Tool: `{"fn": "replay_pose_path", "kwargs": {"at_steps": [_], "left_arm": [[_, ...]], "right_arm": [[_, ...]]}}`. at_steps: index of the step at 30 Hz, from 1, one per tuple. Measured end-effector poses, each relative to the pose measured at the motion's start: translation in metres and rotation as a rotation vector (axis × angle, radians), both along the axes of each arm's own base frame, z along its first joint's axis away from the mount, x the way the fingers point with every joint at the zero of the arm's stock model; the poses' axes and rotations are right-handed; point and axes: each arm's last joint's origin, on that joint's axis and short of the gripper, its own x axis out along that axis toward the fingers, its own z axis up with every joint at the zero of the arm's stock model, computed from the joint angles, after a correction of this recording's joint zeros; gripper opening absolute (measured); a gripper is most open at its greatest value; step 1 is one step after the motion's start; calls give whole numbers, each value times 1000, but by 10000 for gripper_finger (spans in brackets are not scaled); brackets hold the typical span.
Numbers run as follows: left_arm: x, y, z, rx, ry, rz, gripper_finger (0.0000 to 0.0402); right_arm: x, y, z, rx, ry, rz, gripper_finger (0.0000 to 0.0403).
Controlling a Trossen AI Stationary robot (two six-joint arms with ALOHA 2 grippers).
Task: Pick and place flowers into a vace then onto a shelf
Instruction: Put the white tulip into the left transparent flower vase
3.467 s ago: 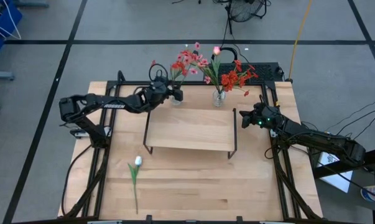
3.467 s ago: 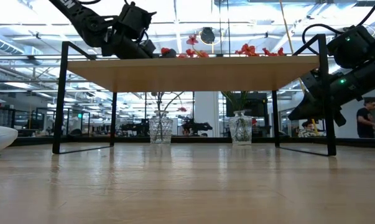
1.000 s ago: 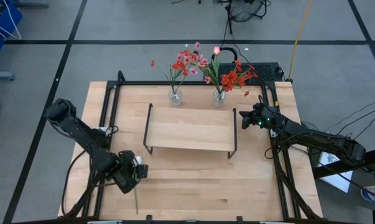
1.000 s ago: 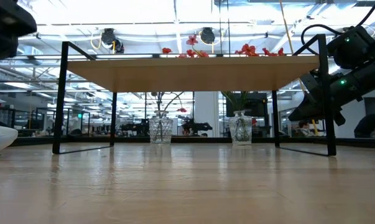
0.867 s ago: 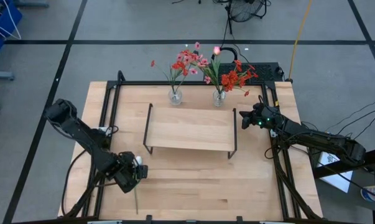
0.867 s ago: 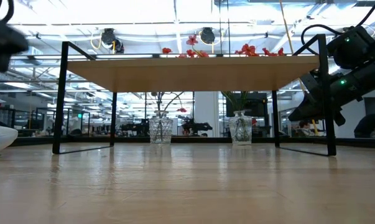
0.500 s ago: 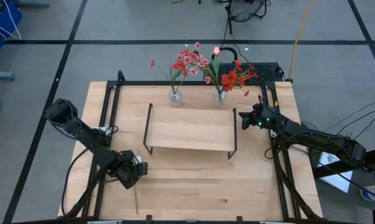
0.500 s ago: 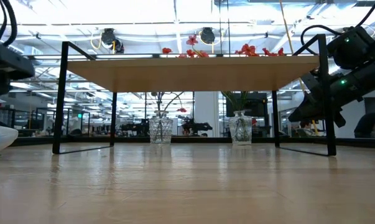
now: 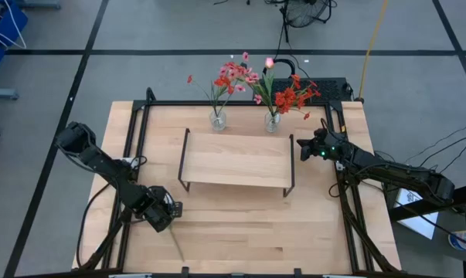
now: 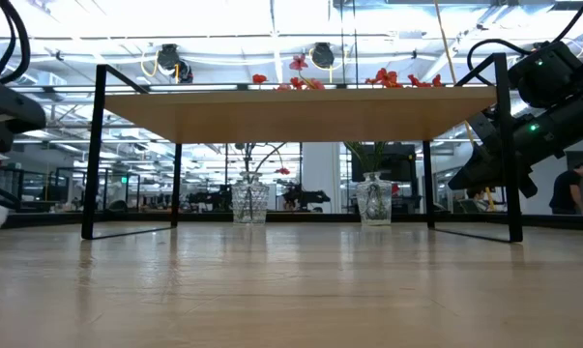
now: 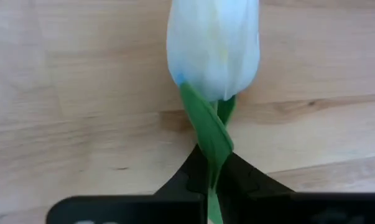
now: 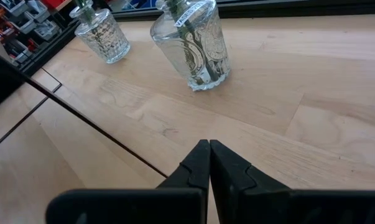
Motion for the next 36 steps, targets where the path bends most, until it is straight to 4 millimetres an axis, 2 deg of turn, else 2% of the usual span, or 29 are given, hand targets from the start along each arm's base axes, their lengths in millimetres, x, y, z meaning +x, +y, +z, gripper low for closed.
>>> {"fn": "replay_pose_path", "kwargs": {"at_steps": [3,5,8,14,17,21,26,30,36], "left_arm": [[10,-5,10,21,-108,-16,18],[18,-10,25,16,-211,-43,14],[23,-14,50,49,-264,-35,8],[29,-8,122,303,-338,4,7],[31,4,161,476,-376,8,9],[34,31,210,761,-421,11,6],[44,75,252,1123,-319,-58,14],[54,112,266,1298,-108,-157,8],[65,178,266,1302,139,-163,12]], "right_arm": [[0,0,0,0,0,0,2],[0,0,0,0,0,0,2],[0,0,0,0,0,0,2],[0,0,0,0,1,0,2],[0,0,0,-1,3,0,2],[0,0,0,-8,10,4,2],[0,0,0,-19,20,10,2],[0,0,0,-20,21,9,2],[0,0,0,-19,21,8,2]]}}
